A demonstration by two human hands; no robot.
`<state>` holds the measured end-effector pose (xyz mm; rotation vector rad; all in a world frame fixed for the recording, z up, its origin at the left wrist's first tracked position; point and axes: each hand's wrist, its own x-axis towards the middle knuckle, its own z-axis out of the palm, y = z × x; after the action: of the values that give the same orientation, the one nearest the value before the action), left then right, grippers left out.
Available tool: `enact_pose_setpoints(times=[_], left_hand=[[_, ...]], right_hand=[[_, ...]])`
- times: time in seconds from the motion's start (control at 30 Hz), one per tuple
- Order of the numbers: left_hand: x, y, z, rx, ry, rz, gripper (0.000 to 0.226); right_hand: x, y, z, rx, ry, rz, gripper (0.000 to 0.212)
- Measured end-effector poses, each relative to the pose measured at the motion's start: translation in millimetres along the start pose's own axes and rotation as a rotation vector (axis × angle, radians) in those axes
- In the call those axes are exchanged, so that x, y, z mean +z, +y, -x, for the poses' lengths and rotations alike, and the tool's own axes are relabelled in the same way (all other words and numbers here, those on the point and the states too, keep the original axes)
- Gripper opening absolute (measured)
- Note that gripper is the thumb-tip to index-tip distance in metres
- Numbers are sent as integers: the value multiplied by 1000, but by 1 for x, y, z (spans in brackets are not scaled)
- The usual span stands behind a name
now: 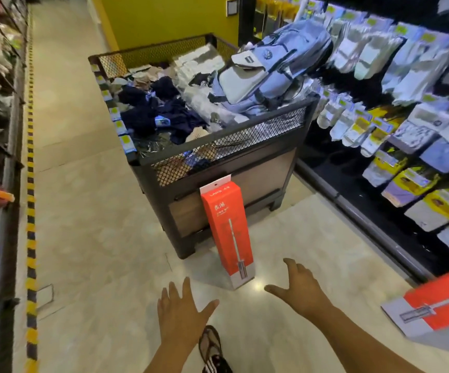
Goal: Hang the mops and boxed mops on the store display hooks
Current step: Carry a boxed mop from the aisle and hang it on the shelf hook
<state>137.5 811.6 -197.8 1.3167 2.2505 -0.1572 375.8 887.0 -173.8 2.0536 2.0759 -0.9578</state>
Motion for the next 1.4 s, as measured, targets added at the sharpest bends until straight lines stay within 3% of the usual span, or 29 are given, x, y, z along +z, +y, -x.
enact_pose_setpoints(times=[0.43,0.5,0.6,0.67,0.77,0.87,0.93,1.03,1.23,1.4], left_hand=[[-35,21,-187,-29,-39,422,106],[-47,32,-203,-6,-38,519,95],[-63,54,-230,50,-1,727,57],[-62,66,-254,25,-43,795,69],[-46,80,-297,-107,-94,850,120],[-25,91,-341,-143,-118,909,135],[-13,99,-363,-175,-129,939,129],[8,113,-390,-115,-102,1100,85],[48,126,-417,-66,-36,1312,97],[40,132,-417,-182,24,1312,105]], right_hand=[[-34,-85,-188,35,-44,-232,94],[-31,-89,-206,89,-59,-354,96],[-28,-89,-237,104,-96,-436,95],[-27,-88,-266,94,-120,-455,92],[-24,-88,-316,68,-157,-462,90],[-20,-88,-365,-10,-206,-469,72],[-10,-85,-396,-61,-244,-469,61],[8,-73,-434,-165,-286,-474,63],[20,-54,-479,-317,-407,-510,70],[25,-45,-506,-350,-483,-525,81]])
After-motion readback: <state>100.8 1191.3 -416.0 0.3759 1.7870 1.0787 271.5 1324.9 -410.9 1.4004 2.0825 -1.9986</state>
